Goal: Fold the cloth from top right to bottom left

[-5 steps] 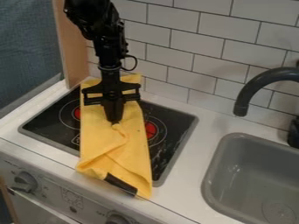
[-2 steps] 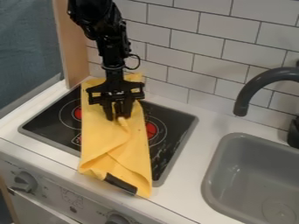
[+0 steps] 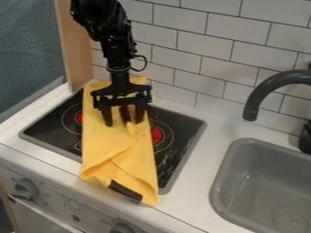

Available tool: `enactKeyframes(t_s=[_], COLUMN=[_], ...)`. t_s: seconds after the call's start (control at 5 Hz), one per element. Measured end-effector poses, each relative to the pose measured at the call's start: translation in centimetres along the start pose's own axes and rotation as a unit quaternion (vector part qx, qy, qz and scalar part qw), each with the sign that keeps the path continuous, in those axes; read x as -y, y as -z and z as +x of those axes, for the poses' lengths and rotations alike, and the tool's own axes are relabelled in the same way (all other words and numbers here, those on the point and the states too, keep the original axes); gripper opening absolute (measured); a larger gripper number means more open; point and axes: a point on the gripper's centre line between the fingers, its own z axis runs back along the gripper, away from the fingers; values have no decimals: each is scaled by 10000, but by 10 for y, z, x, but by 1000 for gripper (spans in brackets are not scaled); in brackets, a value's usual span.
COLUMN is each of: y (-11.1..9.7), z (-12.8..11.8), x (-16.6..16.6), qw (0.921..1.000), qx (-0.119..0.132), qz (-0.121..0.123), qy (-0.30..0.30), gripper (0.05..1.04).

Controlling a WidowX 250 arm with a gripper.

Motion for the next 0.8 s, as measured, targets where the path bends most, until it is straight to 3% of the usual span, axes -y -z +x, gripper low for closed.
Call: enactKeyframes(t_s=[0.4, 0.6, 0.8], y=[-47, -73, -76], z=[-3, 0, 0], x=[8, 10, 11], qw=[9992, 9975, 9973], qx=[139, 405, 435], qz=[-370, -534, -543], qy=[102, 215, 242], gripper=[1001, 1001, 1001])
